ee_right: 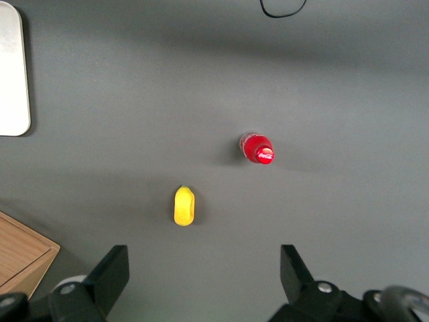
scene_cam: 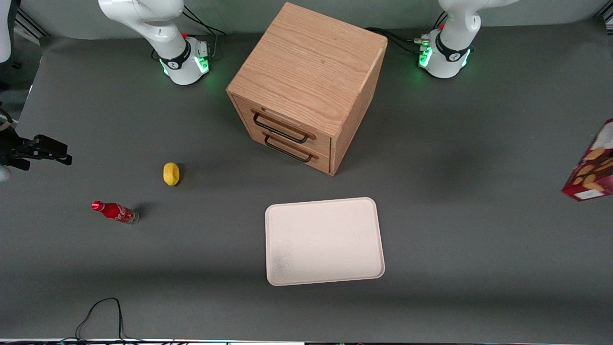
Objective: Place red cookie box on tray
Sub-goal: 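Carry the upright box with the left gripper over the cream tray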
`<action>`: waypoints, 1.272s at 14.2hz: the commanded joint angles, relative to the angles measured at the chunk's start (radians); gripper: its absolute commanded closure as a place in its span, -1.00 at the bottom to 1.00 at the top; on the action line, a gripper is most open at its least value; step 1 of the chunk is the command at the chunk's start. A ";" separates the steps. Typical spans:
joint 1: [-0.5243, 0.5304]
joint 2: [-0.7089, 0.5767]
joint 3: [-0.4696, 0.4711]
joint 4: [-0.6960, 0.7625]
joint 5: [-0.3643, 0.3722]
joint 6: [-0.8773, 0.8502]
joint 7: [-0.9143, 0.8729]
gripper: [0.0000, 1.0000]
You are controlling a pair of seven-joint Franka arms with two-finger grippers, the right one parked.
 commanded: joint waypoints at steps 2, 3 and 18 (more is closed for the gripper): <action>-0.177 0.010 0.018 0.020 0.000 -0.013 -0.378 1.00; -0.220 0.022 0.010 0.026 -0.006 -0.010 -0.471 1.00; -0.315 0.474 -0.315 0.188 -0.081 0.574 -1.279 1.00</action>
